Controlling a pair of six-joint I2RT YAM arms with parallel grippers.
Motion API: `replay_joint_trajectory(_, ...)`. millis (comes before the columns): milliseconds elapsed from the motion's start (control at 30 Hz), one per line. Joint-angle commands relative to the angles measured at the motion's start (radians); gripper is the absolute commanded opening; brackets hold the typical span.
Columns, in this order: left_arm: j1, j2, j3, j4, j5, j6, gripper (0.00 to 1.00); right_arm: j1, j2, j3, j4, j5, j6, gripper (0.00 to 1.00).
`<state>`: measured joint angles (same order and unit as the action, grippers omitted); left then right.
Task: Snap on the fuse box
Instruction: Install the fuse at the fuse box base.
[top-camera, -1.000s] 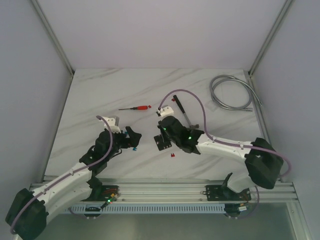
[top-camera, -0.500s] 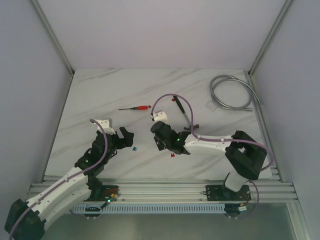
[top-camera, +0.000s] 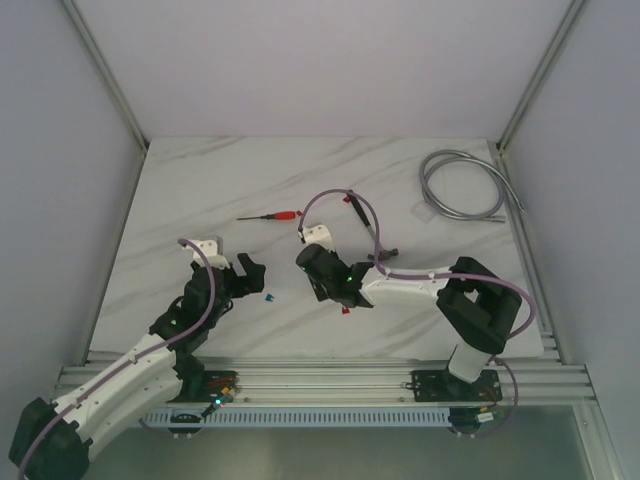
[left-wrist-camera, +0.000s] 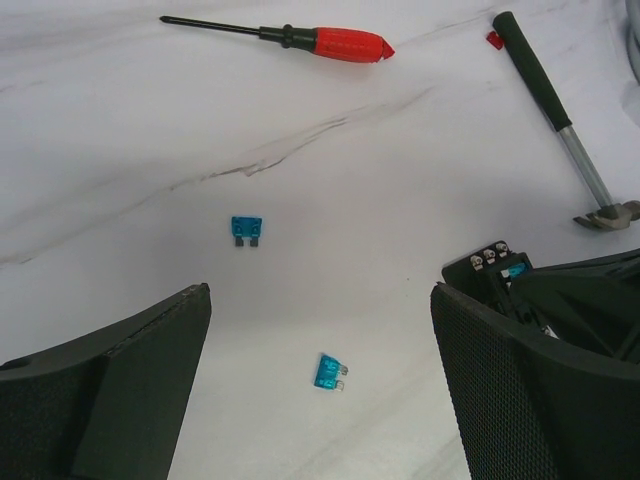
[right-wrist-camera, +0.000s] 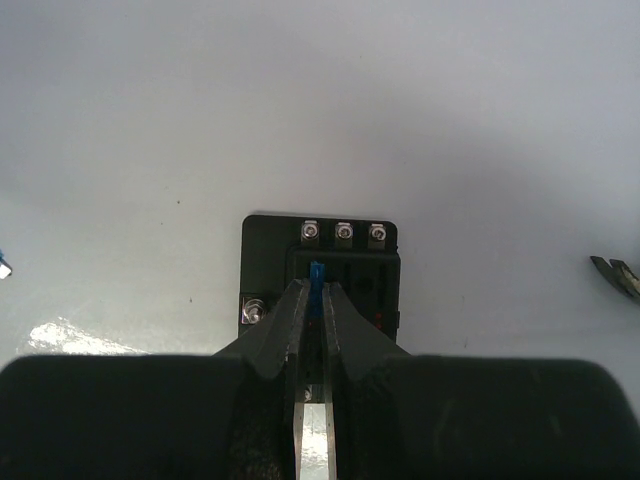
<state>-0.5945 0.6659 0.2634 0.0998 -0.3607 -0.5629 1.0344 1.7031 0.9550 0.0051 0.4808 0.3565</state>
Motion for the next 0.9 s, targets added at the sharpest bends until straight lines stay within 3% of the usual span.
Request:
replay_joint_trajectory(0, 0.005, -0.005, 0.014, -0.019, -0.024, 0.008, 1.00, 0.007, 0.024, 0.039, 0.001, 0.037, 0.024, 0.00)
replay_joint_trajectory(667, 0.005, 0.003, 0.016, -0.017, -0.015, 0.008, 1.00, 0.006, 0.057, 0.055, -0.032, 0.038, 0.034, 0.00)
replay_joint_trajectory(867, 0.004, 0.001, 0.016, -0.018, -0.015, 0.008, 1.00, 0.007, 0.062, 0.066, -0.066, 0.056, 0.043, 0.05)
